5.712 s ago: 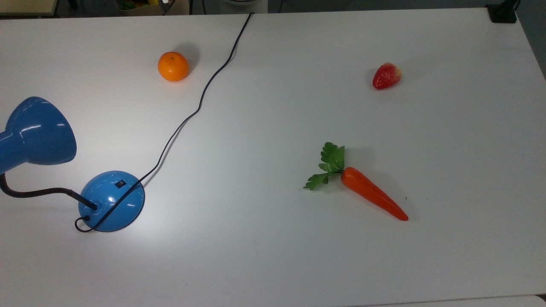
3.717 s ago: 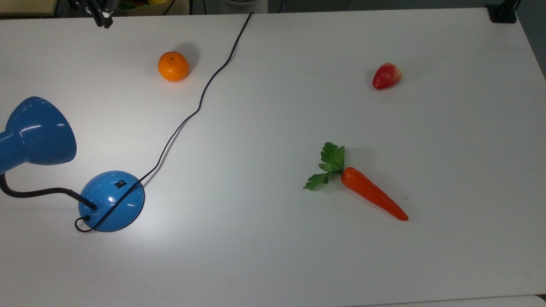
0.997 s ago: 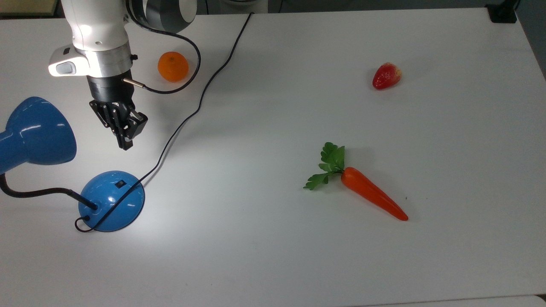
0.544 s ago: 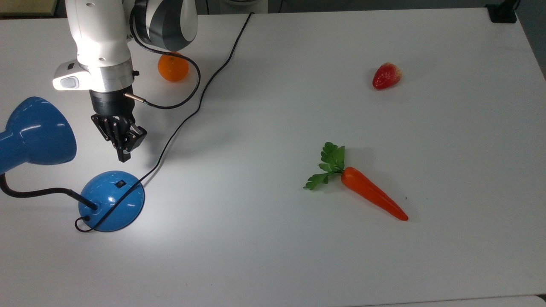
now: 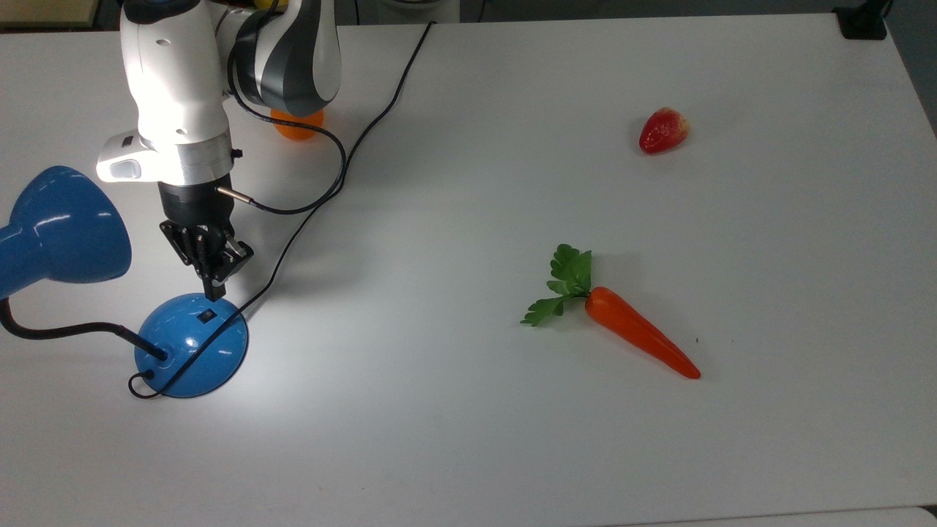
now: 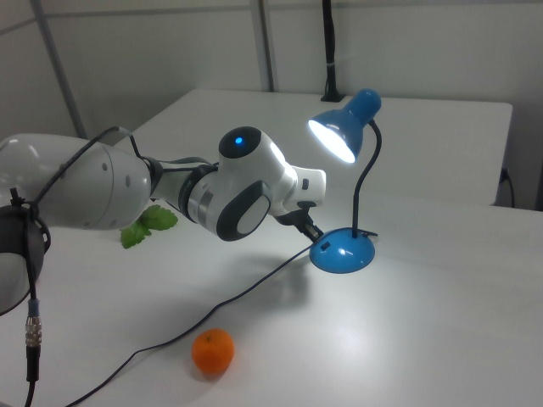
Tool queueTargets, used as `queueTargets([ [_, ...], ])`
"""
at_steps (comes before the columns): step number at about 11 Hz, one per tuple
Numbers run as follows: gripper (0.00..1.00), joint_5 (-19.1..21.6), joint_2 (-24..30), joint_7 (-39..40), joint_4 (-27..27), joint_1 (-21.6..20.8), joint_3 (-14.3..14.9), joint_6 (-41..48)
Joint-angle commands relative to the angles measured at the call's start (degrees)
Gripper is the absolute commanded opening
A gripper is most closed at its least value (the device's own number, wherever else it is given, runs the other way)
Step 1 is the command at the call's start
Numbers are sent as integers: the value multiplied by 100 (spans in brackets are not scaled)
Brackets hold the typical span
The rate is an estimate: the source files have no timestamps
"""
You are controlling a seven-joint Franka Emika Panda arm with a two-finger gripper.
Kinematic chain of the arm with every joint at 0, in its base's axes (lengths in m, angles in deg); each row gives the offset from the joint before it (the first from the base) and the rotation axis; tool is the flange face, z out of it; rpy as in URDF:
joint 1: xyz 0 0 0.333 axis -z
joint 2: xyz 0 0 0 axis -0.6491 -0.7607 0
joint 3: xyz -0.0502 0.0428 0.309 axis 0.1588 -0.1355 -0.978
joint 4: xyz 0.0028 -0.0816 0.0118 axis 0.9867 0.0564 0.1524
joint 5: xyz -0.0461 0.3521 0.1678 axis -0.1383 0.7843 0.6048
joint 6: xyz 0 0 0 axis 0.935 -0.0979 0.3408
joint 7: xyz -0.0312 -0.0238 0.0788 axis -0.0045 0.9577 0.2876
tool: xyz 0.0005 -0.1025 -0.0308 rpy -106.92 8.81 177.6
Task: Turn off lamp
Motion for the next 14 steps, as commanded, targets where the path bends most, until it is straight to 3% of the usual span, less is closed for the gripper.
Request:
queueTargets([
  [1,0,-111,-146,-289,-93,-150,160,-286],
  [14,0,-49,-427,-421,-119,-150,283,-506],
])
